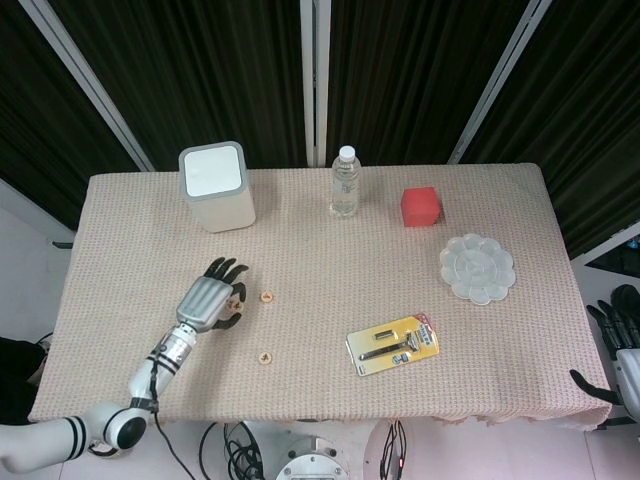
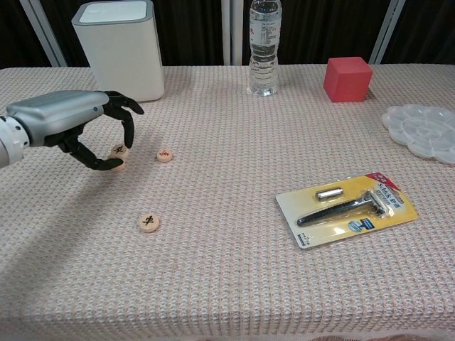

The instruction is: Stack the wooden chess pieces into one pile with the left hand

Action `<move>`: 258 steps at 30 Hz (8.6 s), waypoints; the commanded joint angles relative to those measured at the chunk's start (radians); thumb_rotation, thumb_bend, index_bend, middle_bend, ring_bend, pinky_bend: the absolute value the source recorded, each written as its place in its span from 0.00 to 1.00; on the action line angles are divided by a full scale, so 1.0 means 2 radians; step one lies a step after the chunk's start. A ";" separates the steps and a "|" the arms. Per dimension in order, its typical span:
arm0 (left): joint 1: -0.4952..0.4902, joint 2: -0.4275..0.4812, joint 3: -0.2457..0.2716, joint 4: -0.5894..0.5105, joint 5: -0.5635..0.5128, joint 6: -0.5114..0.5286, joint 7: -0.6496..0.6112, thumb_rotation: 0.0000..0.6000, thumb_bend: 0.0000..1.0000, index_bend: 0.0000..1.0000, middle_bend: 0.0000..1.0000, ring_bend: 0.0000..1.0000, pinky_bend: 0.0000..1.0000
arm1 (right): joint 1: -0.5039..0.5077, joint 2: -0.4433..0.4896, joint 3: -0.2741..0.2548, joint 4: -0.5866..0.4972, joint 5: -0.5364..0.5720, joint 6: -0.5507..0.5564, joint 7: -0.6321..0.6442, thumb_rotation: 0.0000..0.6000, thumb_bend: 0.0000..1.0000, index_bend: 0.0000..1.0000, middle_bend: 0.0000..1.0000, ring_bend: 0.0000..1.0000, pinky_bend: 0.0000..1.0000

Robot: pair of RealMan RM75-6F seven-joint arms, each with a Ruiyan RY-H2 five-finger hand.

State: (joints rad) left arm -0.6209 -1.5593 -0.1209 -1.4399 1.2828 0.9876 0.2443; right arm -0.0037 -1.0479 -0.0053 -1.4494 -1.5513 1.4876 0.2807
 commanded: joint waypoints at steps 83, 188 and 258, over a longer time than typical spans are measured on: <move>-0.030 -0.050 -0.017 0.007 -0.034 0.004 0.056 1.00 0.26 0.39 0.12 0.00 0.00 | 0.009 -0.004 -0.004 0.004 0.008 -0.025 0.003 1.00 0.15 0.00 0.00 0.00 0.00; -0.050 0.018 -0.011 -0.094 -0.229 0.032 0.161 1.00 0.29 0.50 0.14 0.00 0.00 | 0.004 0.009 -0.002 0.000 0.010 -0.021 0.019 1.00 0.15 0.00 0.00 0.00 0.00; 0.022 -0.037 0.080 -0.095 -0.002 0.038 0.121 1.00 0.26 0.46 0.12 0.00 0.00 | 0.005 0.005 -0.002 0.005 0.015 -0.030 0.017 1.00 0.16 0.00 0.00 0.00 0.00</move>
State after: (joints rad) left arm -0.5770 -1.6344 0.0404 -1.6290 1.2800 1.0657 0.4866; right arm 0.0065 -1.0374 -0.0102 -1.4400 -1.5211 1.4274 0.3142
